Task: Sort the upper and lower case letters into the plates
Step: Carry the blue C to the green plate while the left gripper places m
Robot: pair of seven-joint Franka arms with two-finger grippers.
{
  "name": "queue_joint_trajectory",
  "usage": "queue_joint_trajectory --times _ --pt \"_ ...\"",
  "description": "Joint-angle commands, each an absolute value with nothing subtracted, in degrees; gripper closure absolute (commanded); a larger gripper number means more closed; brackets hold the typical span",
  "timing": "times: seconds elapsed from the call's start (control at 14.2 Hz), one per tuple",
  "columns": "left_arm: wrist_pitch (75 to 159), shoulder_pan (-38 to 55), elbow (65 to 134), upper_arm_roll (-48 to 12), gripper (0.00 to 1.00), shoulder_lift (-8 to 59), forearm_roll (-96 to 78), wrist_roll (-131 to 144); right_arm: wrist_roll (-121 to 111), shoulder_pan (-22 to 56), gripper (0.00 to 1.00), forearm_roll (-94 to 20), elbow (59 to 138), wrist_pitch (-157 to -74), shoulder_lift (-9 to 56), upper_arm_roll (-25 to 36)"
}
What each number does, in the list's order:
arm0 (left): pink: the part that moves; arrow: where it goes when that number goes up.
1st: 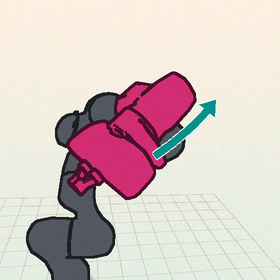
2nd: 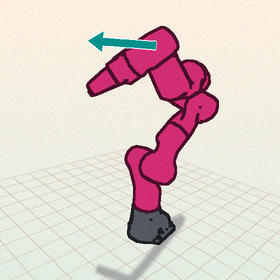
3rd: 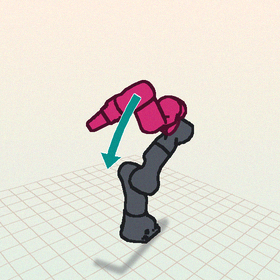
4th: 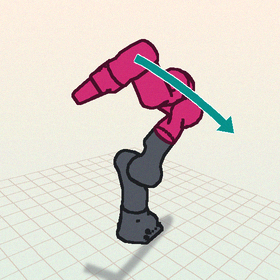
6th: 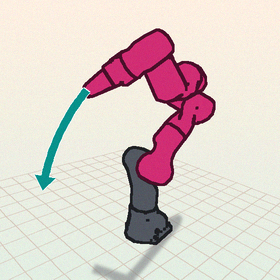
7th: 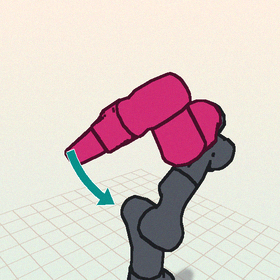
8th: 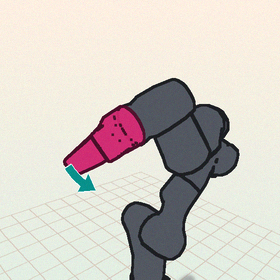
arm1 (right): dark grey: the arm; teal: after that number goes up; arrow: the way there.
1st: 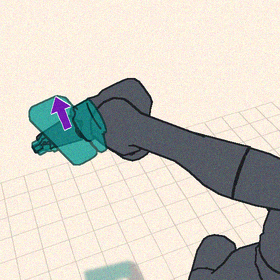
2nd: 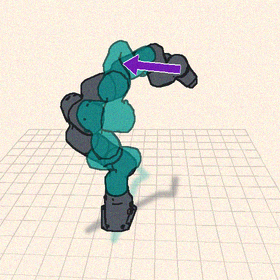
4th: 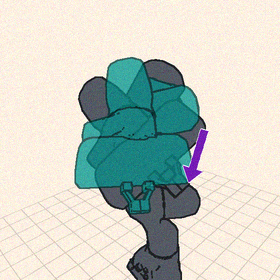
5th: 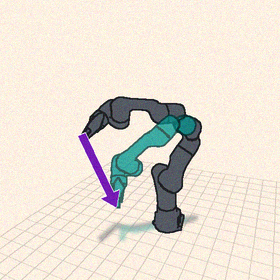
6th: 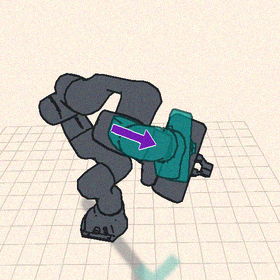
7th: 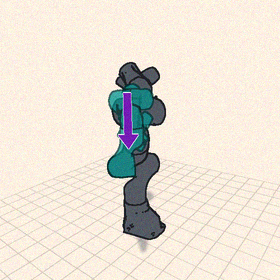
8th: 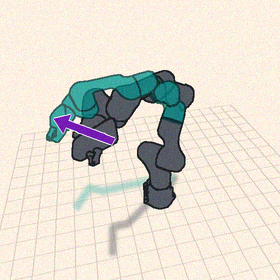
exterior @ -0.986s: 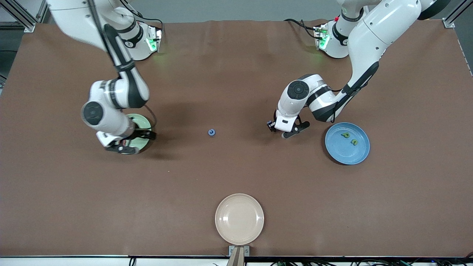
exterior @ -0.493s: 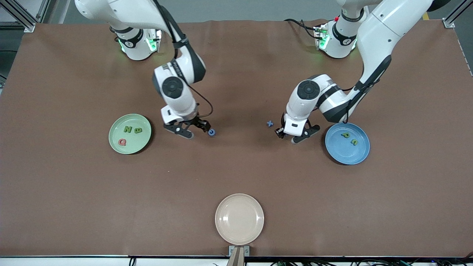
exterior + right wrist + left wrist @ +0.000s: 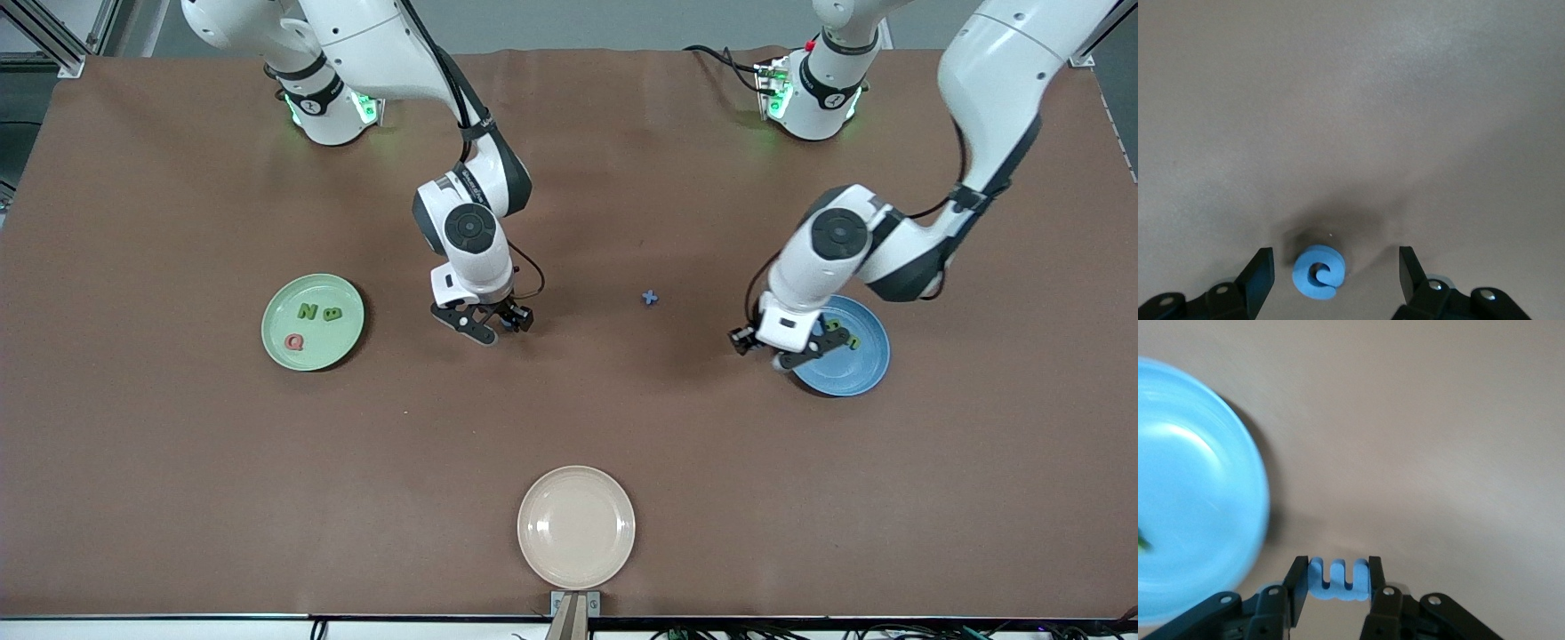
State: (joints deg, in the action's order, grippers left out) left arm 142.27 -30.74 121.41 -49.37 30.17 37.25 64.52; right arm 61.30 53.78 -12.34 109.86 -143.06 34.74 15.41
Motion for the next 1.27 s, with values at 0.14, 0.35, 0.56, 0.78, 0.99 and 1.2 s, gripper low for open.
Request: queue_joint_trajectory --times 0.14,0.35,0.56,0.78,0.99,1.2 --pt "141.8 -39.5 122.1 -50.1 0.91 31.0 38.8 45.2 62.2 54.7 0.28 -12.7 108.8 -143.8 35.9 15.8" --pt "141.8 -40.6 121.9 -46.3 0.91 33.0 43.8 38.9 63.2 55.5 0.32 -12.7 108.8 -144.8 36.3 15.7" --pt "141.8 -40.5 121.6 -46.0 0.91 35.1 45.4 38.4 64.1 56.0 0.46 -12.7 108.9 -144.8 36.3 15.7" --pt "141.8 -40.6 121.6 -45.4 0.87 35.4 46.5 38.2 64.0 56.0 0.75 -12.7 108.9 -144.6 36.2 15.7" --pt "141.8 -40.6 121.5 -45.4 0.05 35.0 46.5 37.4 63.0 55.0 1.00 -12.6 109.1 -144.0 35.9 15.8" --pt "138.2 -40.5 121.5 -47.2 0.00 32.8 45.8 37.8 55.1 51.8 1.00 -12.4 109.7 -136.4 31.9 16.5"
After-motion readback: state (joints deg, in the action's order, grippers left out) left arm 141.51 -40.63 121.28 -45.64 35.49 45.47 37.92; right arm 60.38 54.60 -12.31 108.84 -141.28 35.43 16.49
